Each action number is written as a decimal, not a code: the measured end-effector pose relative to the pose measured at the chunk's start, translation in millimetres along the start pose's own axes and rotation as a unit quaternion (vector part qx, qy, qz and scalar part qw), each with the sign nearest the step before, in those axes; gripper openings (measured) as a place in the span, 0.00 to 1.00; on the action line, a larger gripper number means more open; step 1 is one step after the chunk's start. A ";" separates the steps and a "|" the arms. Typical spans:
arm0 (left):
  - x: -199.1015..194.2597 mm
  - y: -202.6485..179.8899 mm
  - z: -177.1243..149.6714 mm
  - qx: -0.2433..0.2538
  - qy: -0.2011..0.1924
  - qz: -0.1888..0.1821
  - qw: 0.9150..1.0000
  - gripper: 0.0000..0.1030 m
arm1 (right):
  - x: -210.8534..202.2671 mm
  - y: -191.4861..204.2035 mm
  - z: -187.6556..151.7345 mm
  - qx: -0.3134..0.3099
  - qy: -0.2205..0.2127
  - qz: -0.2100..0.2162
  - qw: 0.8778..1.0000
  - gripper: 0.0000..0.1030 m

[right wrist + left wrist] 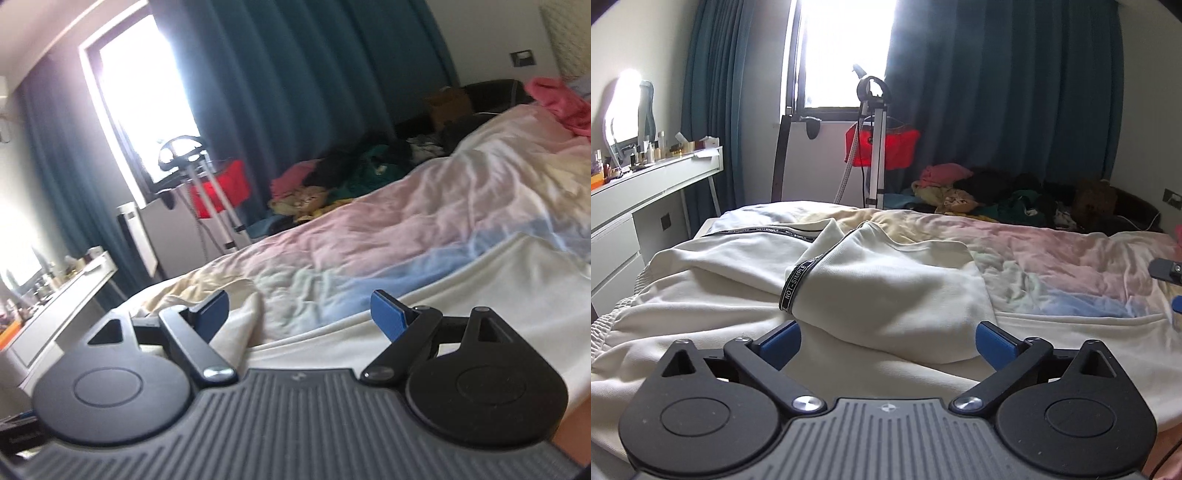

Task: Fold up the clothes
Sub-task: 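Grasp the sweatpants edge with the right gripper and fold it over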

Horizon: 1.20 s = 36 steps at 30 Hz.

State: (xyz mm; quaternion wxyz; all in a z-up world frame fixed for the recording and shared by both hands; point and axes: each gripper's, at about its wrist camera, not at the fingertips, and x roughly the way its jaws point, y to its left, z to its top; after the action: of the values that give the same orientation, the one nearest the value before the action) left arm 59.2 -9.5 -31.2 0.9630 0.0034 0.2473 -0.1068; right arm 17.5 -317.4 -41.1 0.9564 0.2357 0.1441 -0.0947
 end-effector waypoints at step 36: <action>14.8 48.3 -18.3 -0.039 -0.020 -0.005 0.999 1.00 | 254.3 31.9 -15.9 0.081 0.161 0.062 0.982 0.78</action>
State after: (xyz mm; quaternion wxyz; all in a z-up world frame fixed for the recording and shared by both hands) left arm 73.2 35.8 -56.5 0.9667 -0.0376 0.2319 -0.1017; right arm 261.0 -310.8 -122.5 0.9024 0.3333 0.2730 -0.0072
